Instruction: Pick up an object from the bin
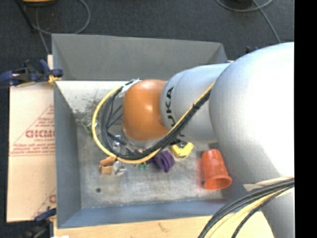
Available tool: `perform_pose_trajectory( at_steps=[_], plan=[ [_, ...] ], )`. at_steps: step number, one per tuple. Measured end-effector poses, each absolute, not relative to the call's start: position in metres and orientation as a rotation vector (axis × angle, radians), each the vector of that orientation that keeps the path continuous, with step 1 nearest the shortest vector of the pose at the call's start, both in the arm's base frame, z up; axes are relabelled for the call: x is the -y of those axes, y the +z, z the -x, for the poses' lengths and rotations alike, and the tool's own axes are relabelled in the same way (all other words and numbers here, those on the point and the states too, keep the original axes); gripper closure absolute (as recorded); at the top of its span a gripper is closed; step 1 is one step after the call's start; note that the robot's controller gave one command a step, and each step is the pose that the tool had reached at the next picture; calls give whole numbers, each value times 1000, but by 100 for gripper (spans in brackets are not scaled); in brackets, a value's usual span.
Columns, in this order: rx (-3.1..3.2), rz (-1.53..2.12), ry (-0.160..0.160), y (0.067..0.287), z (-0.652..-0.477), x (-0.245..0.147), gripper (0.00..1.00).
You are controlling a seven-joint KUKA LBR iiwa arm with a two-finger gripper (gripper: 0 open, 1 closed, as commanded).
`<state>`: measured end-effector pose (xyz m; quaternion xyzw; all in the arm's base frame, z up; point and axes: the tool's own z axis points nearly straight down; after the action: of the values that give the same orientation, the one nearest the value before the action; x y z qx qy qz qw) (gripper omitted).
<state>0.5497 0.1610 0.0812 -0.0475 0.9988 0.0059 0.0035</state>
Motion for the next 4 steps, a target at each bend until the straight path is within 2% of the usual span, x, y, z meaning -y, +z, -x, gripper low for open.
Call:
perform_pose_trajectory(
  at_steps=[1,2,3,4],
  plan=[
    [-3131,148,18,81,-550,-161,100],
    [-3094,169,29,82,-531,-152,100],
    [-3141,182,0,111,-519,-147,100],
    [-3129,179,3,151,-525,-149,100]
  ],
)
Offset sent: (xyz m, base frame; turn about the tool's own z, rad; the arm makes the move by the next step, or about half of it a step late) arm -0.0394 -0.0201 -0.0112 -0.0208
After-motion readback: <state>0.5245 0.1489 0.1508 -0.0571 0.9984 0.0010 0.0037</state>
